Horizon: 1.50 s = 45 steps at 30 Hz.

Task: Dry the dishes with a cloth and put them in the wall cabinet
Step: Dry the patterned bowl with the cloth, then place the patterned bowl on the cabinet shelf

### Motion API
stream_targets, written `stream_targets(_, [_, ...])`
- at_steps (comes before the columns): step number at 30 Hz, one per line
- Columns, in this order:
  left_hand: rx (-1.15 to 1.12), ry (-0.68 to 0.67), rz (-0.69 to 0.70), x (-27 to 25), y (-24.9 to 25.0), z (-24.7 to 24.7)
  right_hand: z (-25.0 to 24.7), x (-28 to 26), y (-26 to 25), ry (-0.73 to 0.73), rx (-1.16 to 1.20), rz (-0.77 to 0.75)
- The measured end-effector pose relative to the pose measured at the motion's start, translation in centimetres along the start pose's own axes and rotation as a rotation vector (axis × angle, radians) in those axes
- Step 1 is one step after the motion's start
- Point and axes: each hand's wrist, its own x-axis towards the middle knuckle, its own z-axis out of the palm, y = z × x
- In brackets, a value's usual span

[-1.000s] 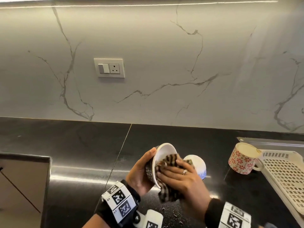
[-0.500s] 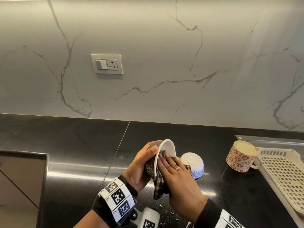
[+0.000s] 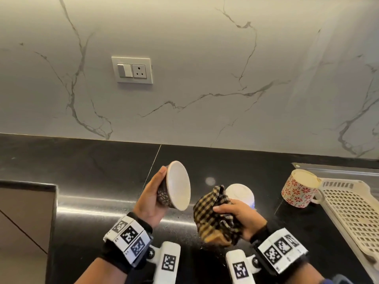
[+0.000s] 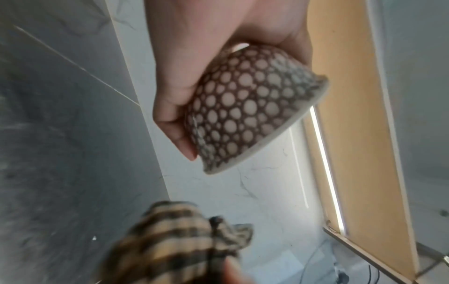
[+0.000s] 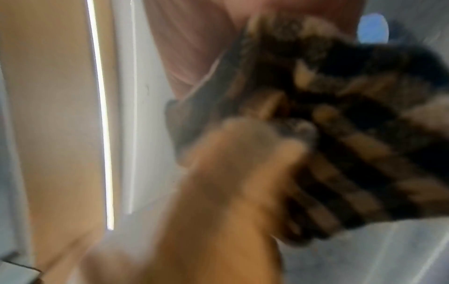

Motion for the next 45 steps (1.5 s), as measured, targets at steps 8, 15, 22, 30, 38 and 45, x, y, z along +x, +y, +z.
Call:
stream_targets(8, [-0.103,-0.023,-0.074,-1.0,-0.3,-0.8,-0.2,3.0,1.8,0.161,-0.782,0.081])
stream_targets(15, [-0.131,0.021,0.033,-0.7,0.3,1.0,4.3,-0.5,-2.0,-0.096,-0.064,-0.204])
stream_targets(22, [-0.001,-0.034,0.121,0.3,2.2,3.7,5.6,-1.2,-4.1,-0.270,0.411,-0.308])
stream_targets(30, [0.896,-0.152,0.676,2.6,12.3,9.7,4.9,-4.2,-13.7,-0.131,0.282,-0.707])
stream_targets(38, [1.362,-0.051,1.258,5.1,22.0,17.6,7.5,-10.6,-25.3,-0.031,-0.259,-1.236])
stream_targets(45, [1.787,0.104,1.515,8.4,25.8,22.7,8.3,-15.0,-34.5,0.353,-0.871,-1.692])
